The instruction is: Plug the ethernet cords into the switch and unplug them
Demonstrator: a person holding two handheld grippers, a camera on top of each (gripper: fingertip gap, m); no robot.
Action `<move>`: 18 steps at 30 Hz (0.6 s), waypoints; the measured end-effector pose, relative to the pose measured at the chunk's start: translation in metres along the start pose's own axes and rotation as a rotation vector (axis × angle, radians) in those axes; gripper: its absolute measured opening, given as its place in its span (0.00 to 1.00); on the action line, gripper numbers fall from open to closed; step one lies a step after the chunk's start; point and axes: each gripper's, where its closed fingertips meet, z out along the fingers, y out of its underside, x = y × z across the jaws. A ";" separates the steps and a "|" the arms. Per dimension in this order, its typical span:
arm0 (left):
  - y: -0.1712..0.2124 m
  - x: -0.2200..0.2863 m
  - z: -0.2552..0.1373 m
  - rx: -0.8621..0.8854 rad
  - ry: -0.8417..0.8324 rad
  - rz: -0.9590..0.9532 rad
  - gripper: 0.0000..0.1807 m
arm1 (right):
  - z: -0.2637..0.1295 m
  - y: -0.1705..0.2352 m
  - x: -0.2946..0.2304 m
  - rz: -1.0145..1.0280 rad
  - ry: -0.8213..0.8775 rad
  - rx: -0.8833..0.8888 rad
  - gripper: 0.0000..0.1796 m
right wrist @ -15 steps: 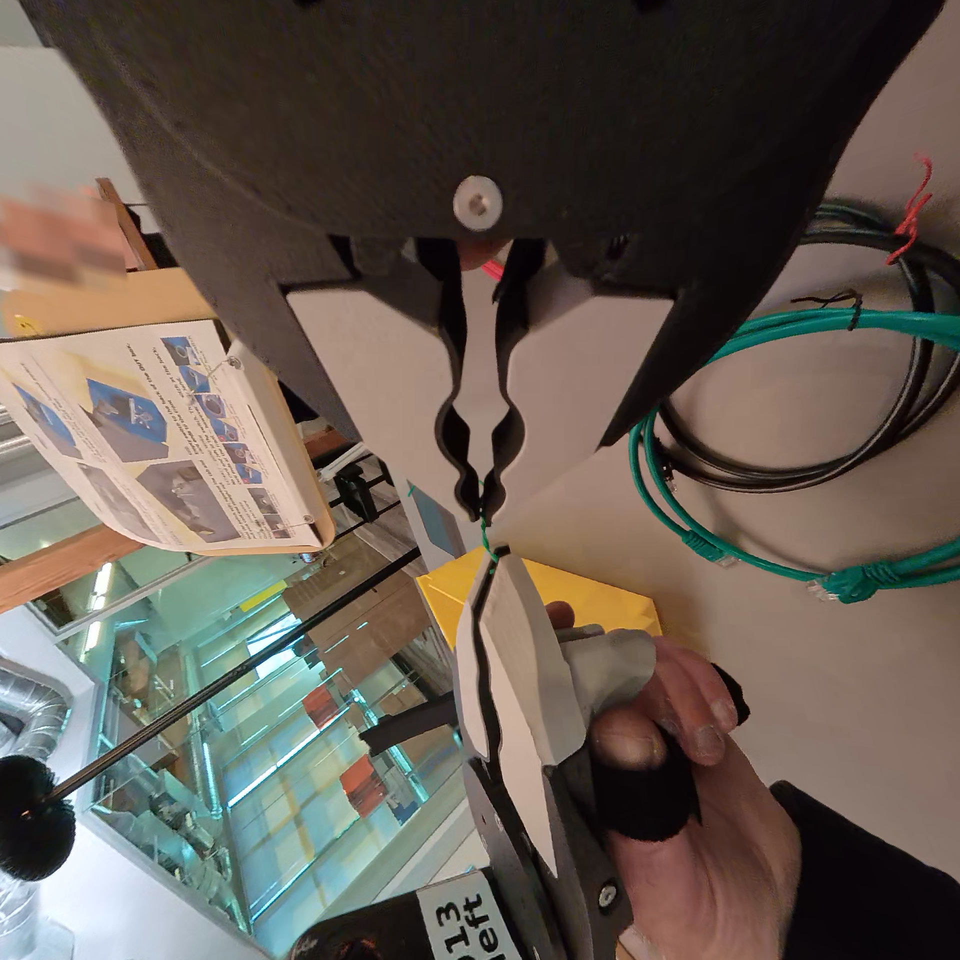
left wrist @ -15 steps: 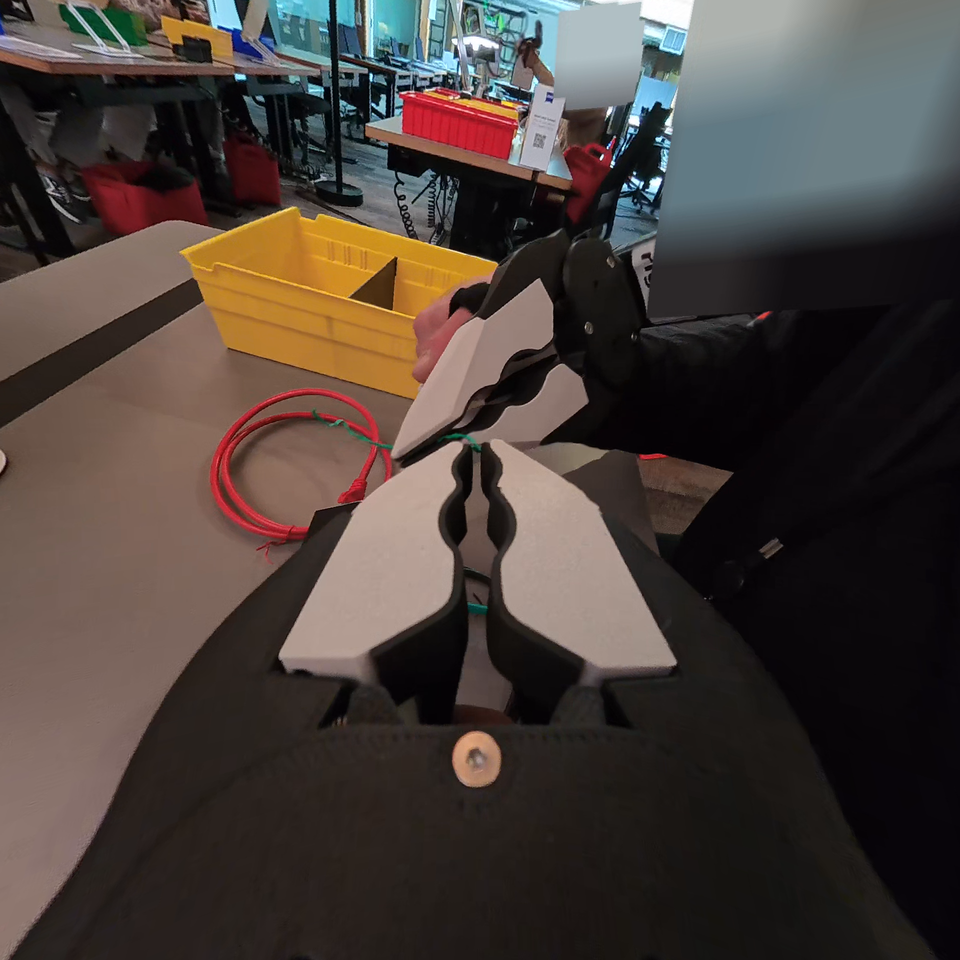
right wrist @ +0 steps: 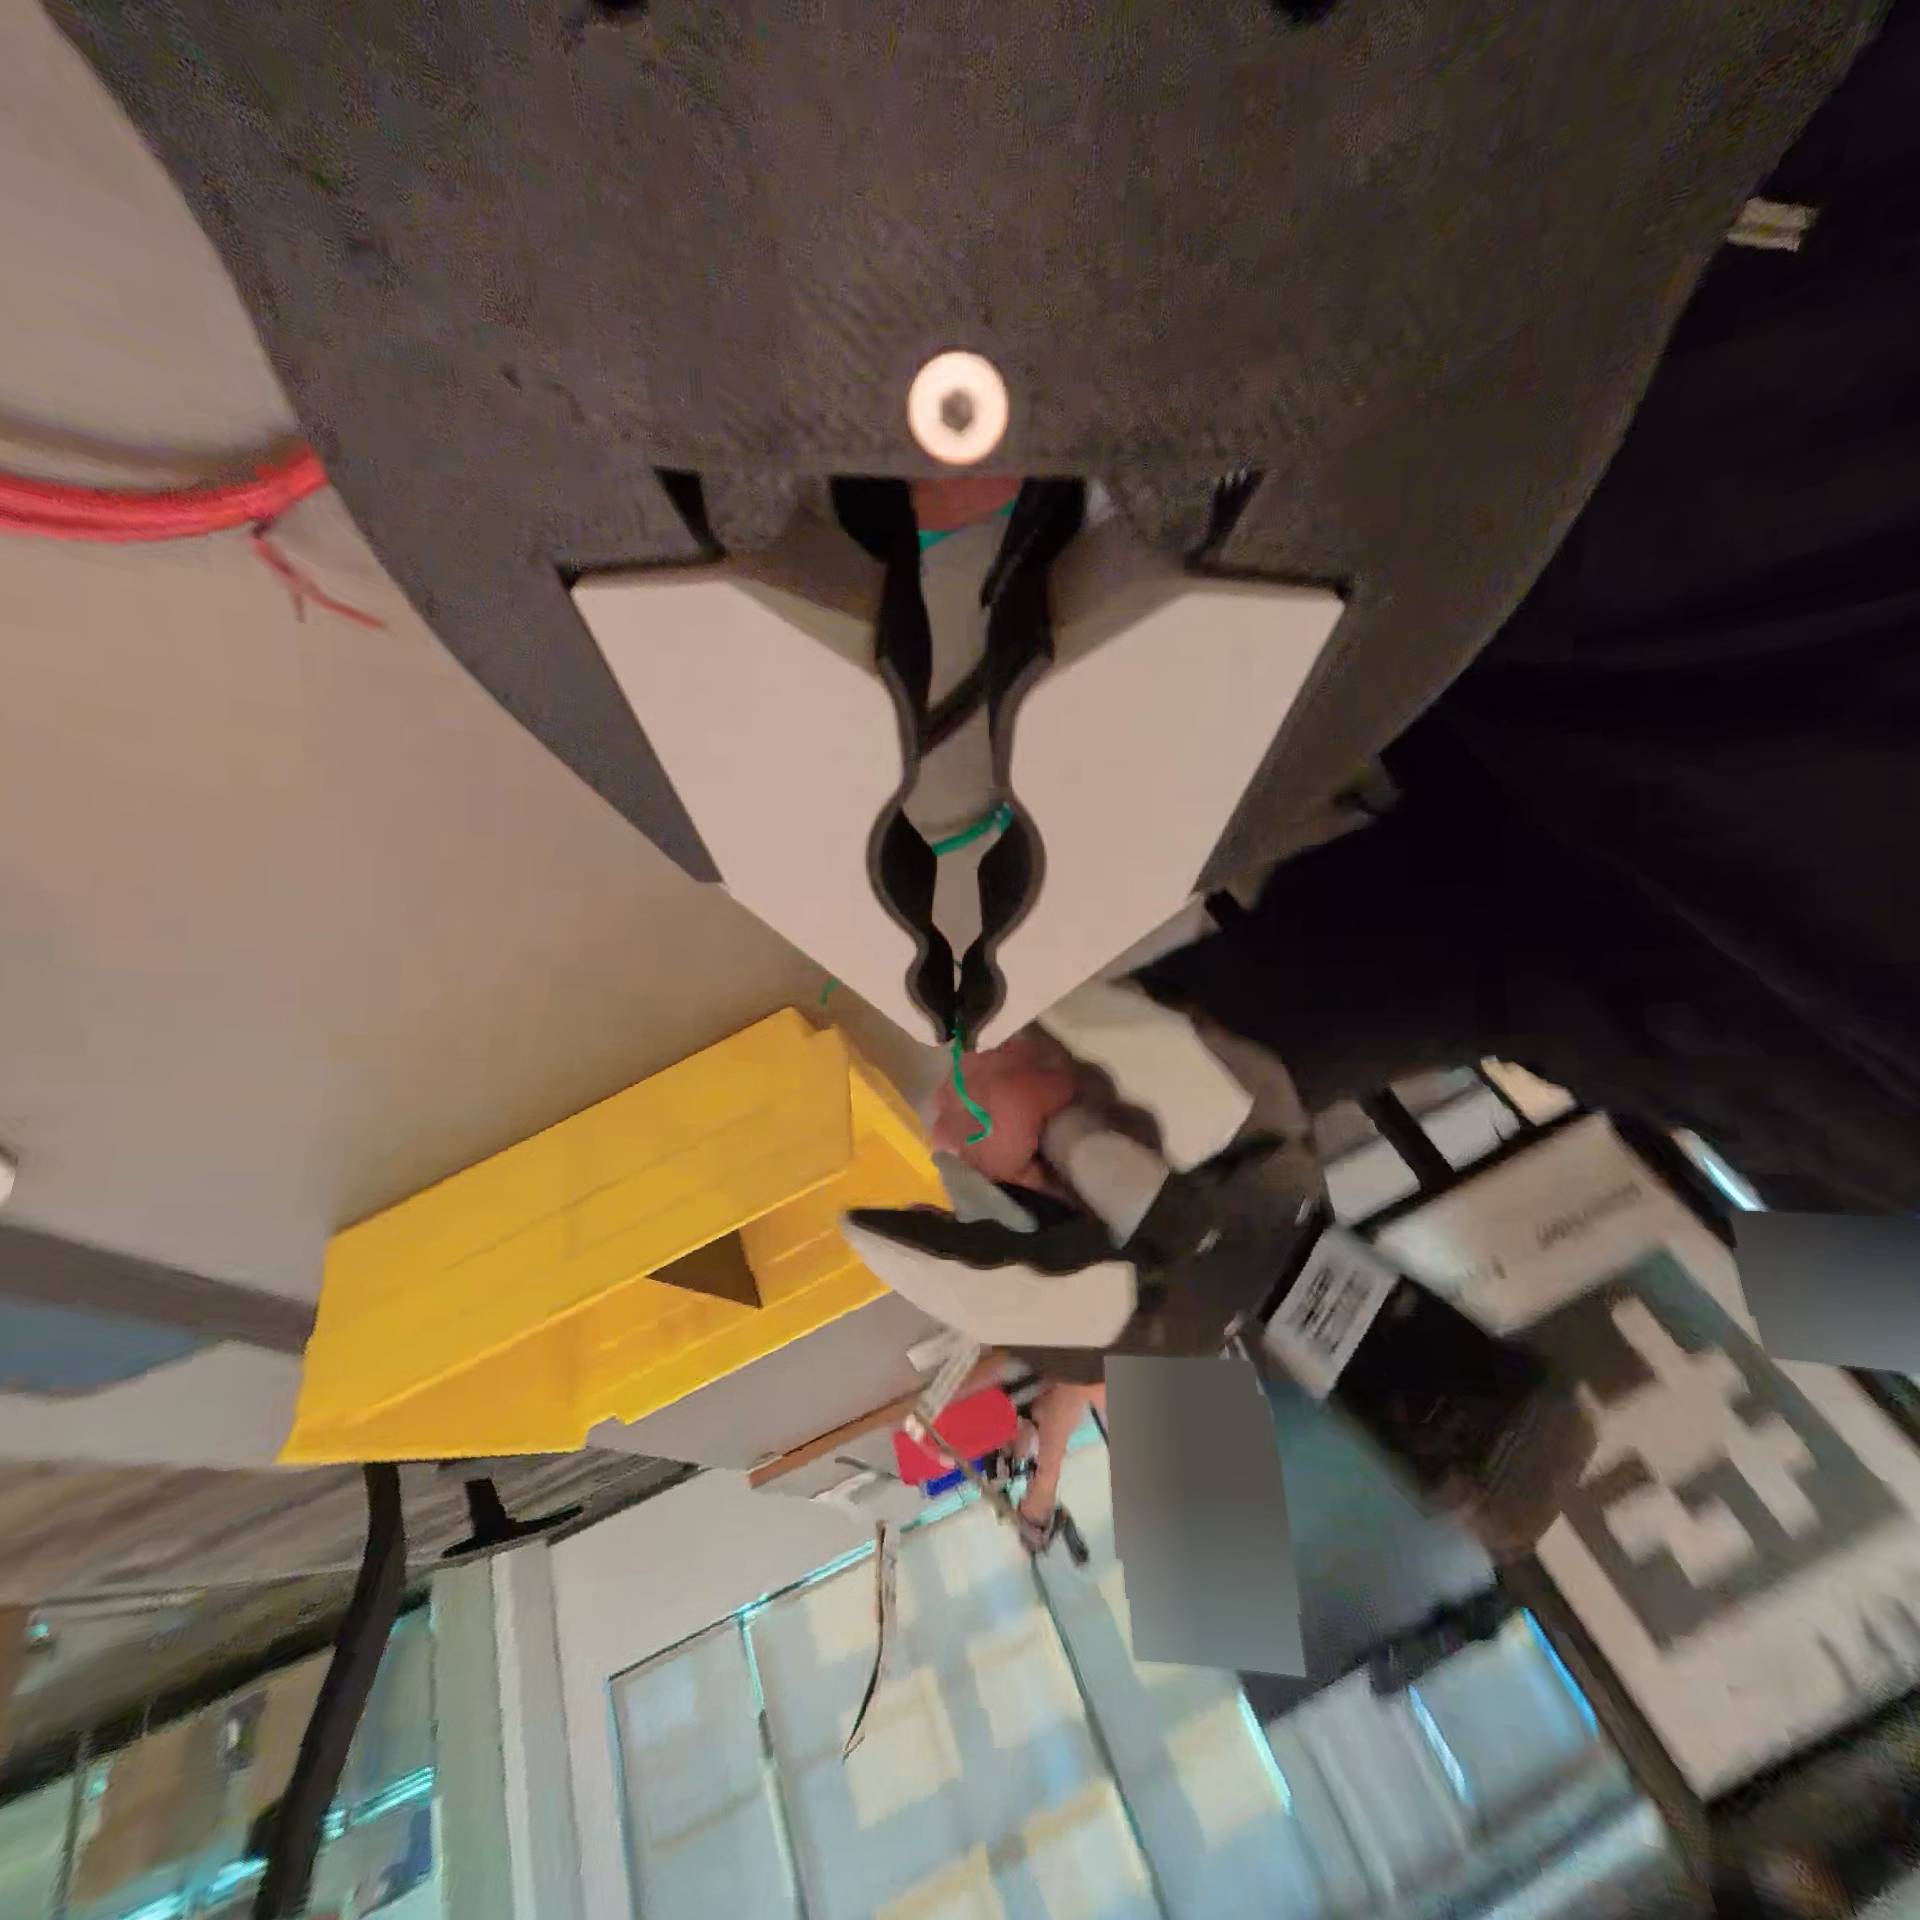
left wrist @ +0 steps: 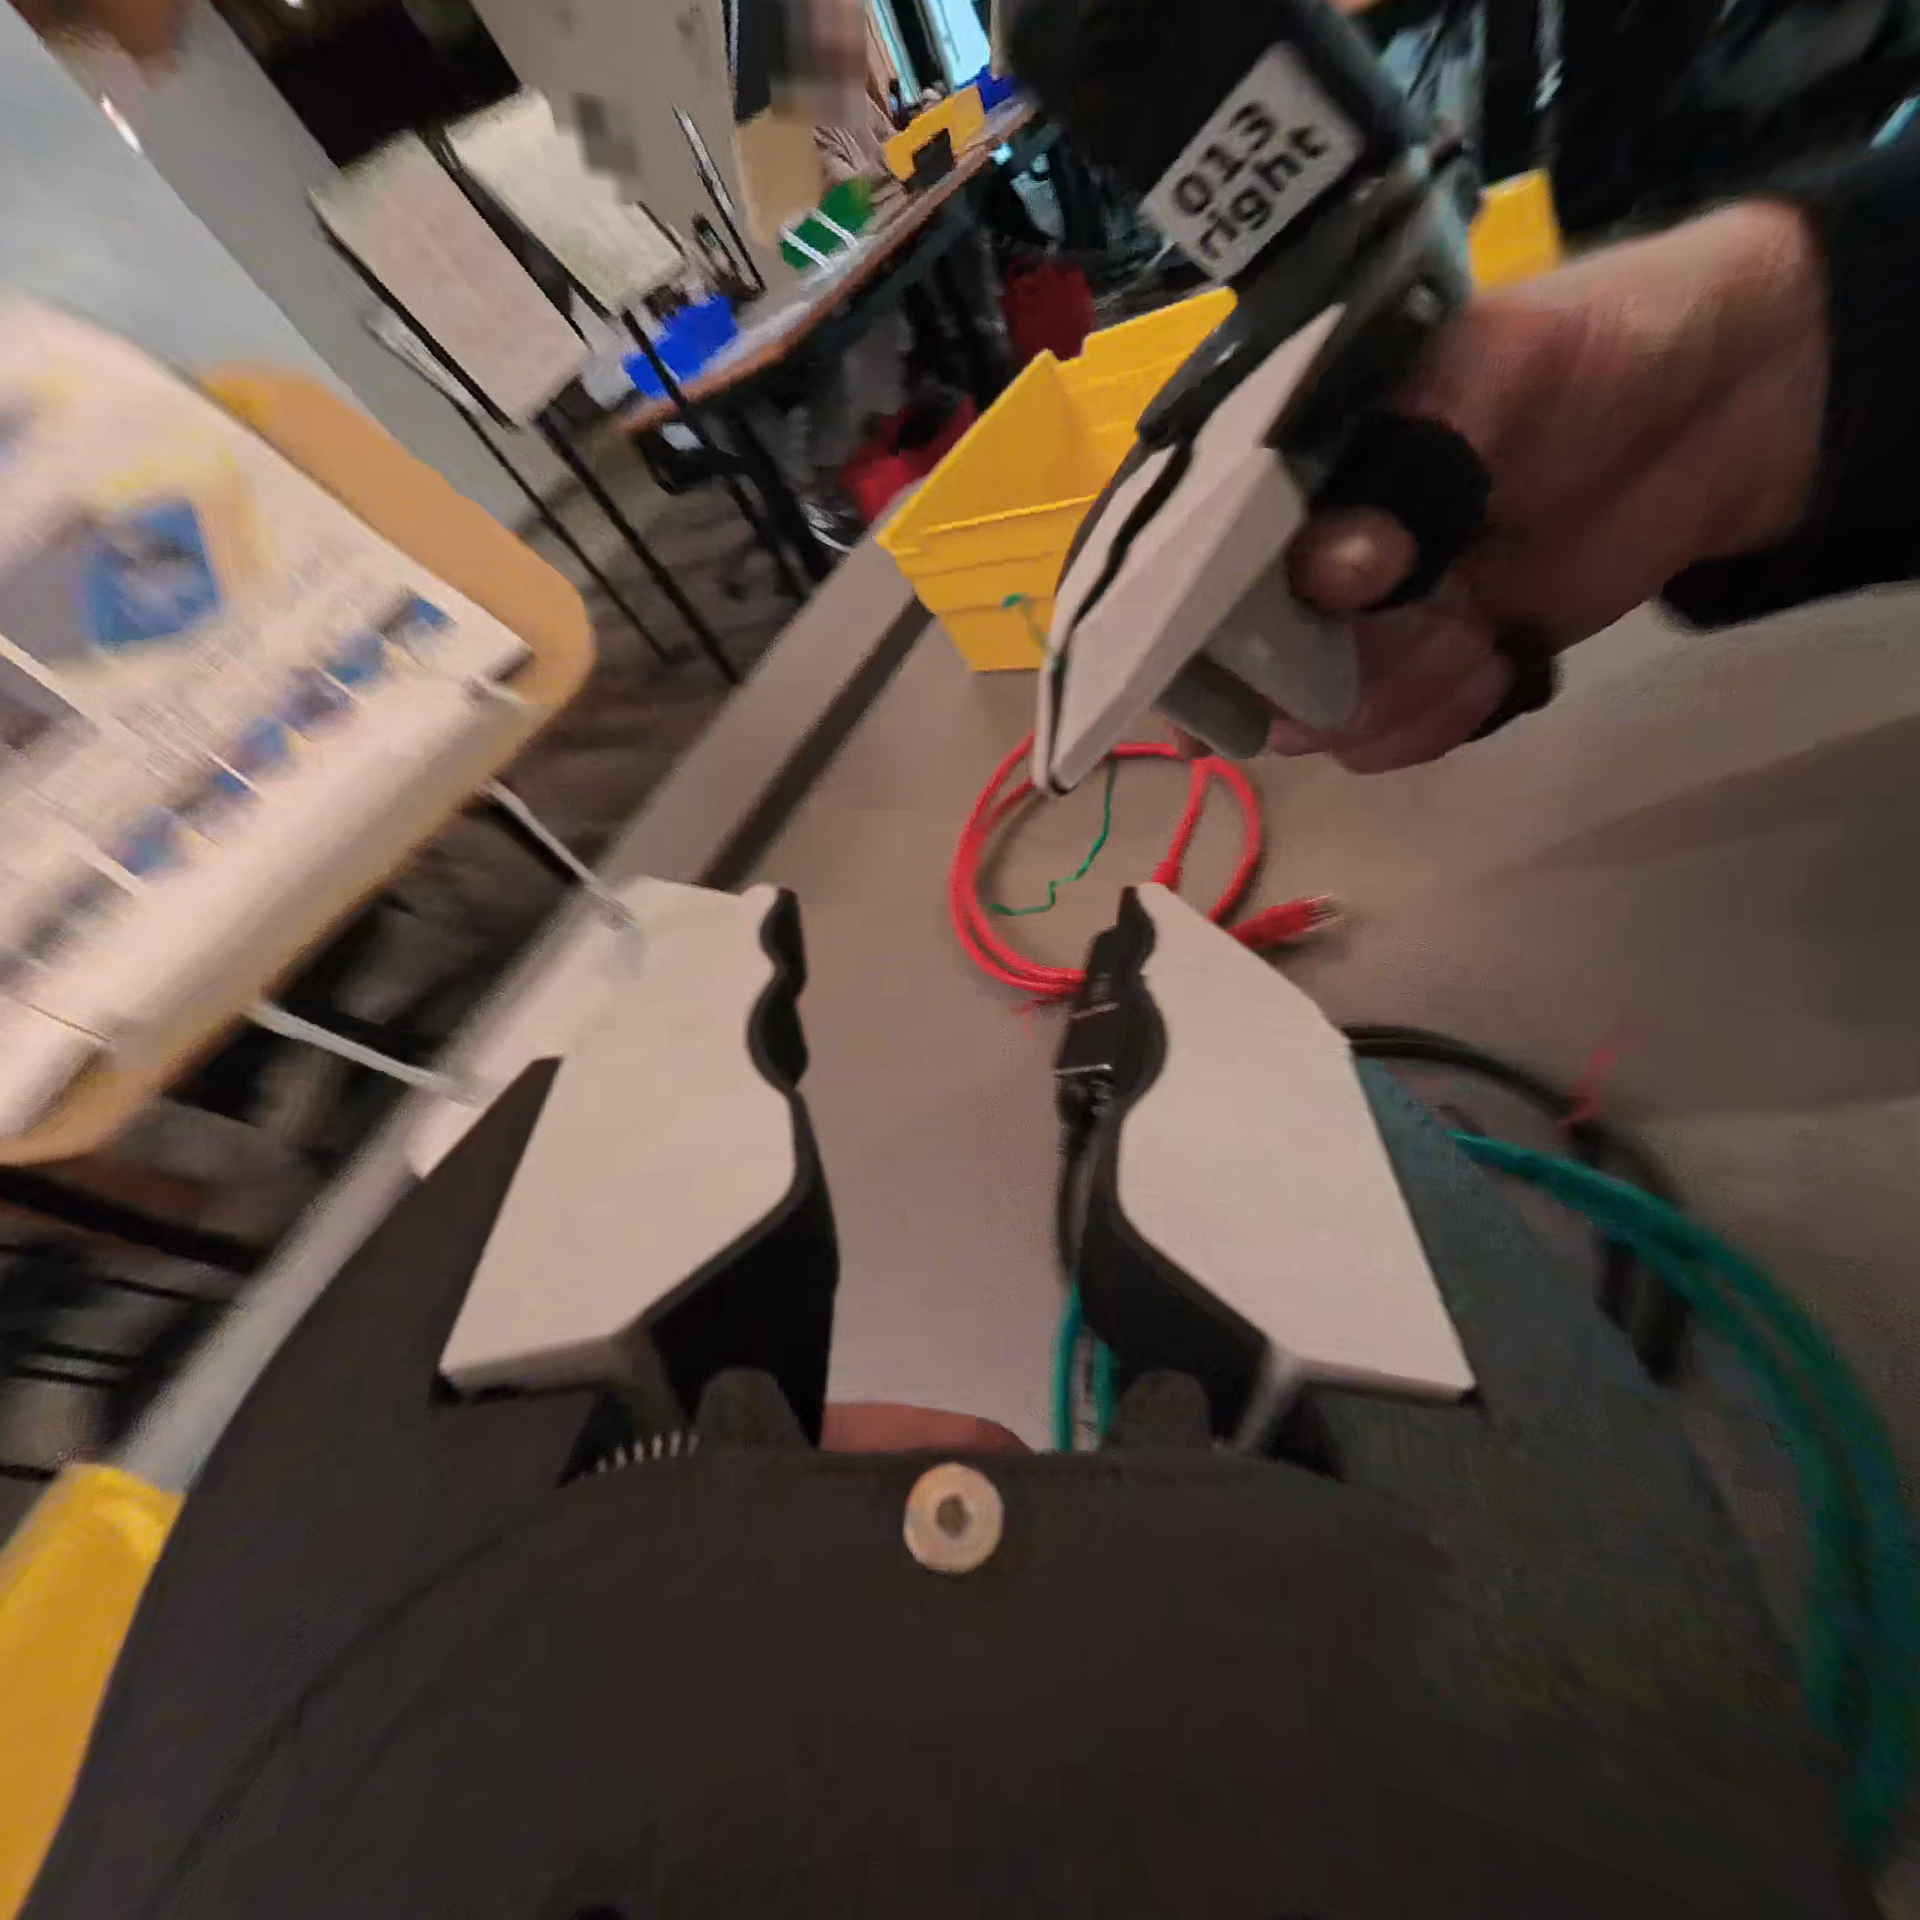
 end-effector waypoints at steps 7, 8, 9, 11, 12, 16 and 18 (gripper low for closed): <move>-0.019 0.027 0.015 0.024 -0.123 0.471 0.43 | 0.000 0.012 -0.001 0.246 -0.047 0.041 0.00; -0.019 0.033 0.015 0.027 -0.100 0.488 0.41 | 0.001 0.012 -0.006 0.257 -0.071 0.054 0.00; -0.017 0.034 0.015 0.033 -0.087 0.464 0.40 | 0.000 0.013 -0.009 0.265 -0.090 0.068 0.00; -0.004 0.036 0.016 -0.004 0.003 0.319 0.37 | 0.000 0.021 -0.010 0.271 -0.096 0.049 0.00; 0.005 0.038 0.018 -0.036 0.054 0.239 0.34 | 0.000 0.023 -0.010 0.269 -0.101 0.043 0.00; 0.024 0.046 0.020 -0.062 0.136 0.164 0.14 | -0.001 0.021 -0.009 0.288 -0.118 0.066 0.00; 0.026 0.050 0.022 -0.058 0.140 0.176 0.06 | -0.001 0.022 -0.008 0.296 -0.122 0.070 0.00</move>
